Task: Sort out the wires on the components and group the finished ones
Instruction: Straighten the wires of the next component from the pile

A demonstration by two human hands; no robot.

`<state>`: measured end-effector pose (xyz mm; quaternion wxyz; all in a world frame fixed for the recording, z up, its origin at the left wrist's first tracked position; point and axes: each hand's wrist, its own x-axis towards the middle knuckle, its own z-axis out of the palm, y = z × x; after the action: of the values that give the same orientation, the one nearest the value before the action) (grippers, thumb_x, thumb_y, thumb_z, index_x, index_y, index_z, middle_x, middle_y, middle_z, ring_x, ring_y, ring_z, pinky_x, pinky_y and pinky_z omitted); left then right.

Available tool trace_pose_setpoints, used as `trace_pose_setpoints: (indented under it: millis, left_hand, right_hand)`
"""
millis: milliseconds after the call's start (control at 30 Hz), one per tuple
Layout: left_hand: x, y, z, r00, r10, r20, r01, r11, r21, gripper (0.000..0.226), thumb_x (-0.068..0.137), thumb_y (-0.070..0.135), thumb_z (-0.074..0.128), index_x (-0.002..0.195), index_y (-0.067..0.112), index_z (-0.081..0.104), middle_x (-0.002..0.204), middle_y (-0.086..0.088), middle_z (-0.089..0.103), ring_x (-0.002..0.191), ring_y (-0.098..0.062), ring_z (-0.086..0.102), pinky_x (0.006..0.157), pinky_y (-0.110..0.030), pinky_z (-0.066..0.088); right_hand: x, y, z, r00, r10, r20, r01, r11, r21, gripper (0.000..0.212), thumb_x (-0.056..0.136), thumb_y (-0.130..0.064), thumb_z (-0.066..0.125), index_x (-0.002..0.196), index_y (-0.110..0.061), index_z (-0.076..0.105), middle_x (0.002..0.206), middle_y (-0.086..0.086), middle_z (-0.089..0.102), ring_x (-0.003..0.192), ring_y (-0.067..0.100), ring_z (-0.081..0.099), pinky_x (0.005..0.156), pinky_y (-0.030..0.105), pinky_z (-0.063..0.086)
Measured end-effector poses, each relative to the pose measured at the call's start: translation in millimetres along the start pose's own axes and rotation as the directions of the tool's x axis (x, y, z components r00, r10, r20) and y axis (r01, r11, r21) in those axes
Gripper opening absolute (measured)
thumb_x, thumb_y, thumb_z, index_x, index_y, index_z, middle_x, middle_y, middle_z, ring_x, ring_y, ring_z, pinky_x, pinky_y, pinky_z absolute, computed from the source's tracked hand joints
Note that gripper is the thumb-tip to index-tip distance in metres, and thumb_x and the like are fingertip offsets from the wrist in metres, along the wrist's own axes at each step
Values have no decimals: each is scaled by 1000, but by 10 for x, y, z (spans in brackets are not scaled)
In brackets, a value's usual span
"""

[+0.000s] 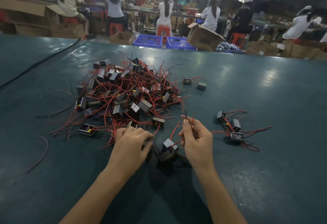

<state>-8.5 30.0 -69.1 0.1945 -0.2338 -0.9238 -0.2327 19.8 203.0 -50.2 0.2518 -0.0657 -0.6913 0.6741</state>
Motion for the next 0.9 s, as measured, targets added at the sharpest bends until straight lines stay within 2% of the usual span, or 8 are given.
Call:
trace_pose_setpoints:
  millis: [167, 267, 400, 500, 633, 700, 800, 900]
  left_hand:
    - [17, 39, -37, 997, 7, -82, -10, 1000, -28, 24, 83, 11, 75, 107, 16, 74, 85, 6, 66, 83, -22, 59, 82, -34, 35]
    - [38, 60, -71, 993, 17, -119, -36, 987, -159, 21, 88, 8, 69, 109, 10, 71, 90, 1, 66, 85, -21, 57, 79, -33, 47]
    - [40, 78, -74, 988, -16, -153, -30, 954, -299, 13, 89, 7, 67, 102, 9, 71, 93, 3, 66, 86, -13, 62, 77, -32, 53]
    - [49, 66, -91, 980, -43, -194, -33, 927, -374, 9, 88, 8, 69, 96, 10, 72, 89, 7, 69, 82, -8, 64, 74, -26, 53]
    - [47, 54, -79, 985, -62, -163, -5, 924, -383, 4, 91, 12, 66, 93, 14, 68, 83, 12, 66, 73, -1, 60, 67, -16, 47]
    - [49, 69, -62, 980, -129, -153, 43, 882, -469, 4, 91, 13, 66, 92, 16, 67, 79, 13, 67, 72, -2, 63, 65, -13, 48]
    - [76, 81, -65, 965, -243, -101, 124, 759, -639, 9, 90, 9, 66, 95, 17, 69, 78, 7, 72, 75, -3, 69, 70, -14, 53]
    - [107, 61, -84, 960, -280, -2, 200, 689, -696, 13, 90, 9, 66, 98, 17, 72, 79, 5, 74, 73, -6, 71, 71, -19, 56]
  right_hand:
    - [-32, -29, -1, 992, -115, 41, 114, 993, 32, 23, 98, -13, 55, 89, -26, 71, 53, -10, 41, 48, 8, 34, 42, 19, 30]
    - [-53, -61, 4, 972, -212, 97, 209, 977, 40, 27, 98, -15, 55, 88, -34, 72, 54, -13, 43, 46, 2, 34, 43, 14, 32]
    - [-82, -11, 57, 956, -163, 242, 157, 987, 42, 16, 93, -21, 54, 93, -27, 69, 56, -18, 50, 48, 0, 39, 46, 14, 34]
    - [-108, 62, 109, 943, -126, 308, 148, 988, -49, 14, 94, -20, 55, 95, -28, 67, 64, -20, 59, 53, -1, 47, 53, 10, 36]
    - [-141, 141, 141, 942, -71, 329, 129, 979, -157, 15, 99, -19, 54, 92, -25, 66, 56, -15, 50, 49, 5, 37, 47, 24, 32]
    - [-147, 130, 138, 943, -59, 327, 120, 978, -171, 16, 99, -18, 54, 90, -25, 65, 54, -14, 48, 49, 7, 37, 46, 26, 33]
    - [-152, 81, 137, 943, -64, 326, 136, 969, -204, 16, 99, -17, 55, 87, -24, 64, 63, -5, 58, 53, 17, 48, 53, 31, 42]
    - [-174, 54, 158, 946, -62, 318, 136, 968, -213, 15, 98, -19, 56, 87, -23, 64, 78, 5, 65, 69, 28, 59, 65, 35, 49]
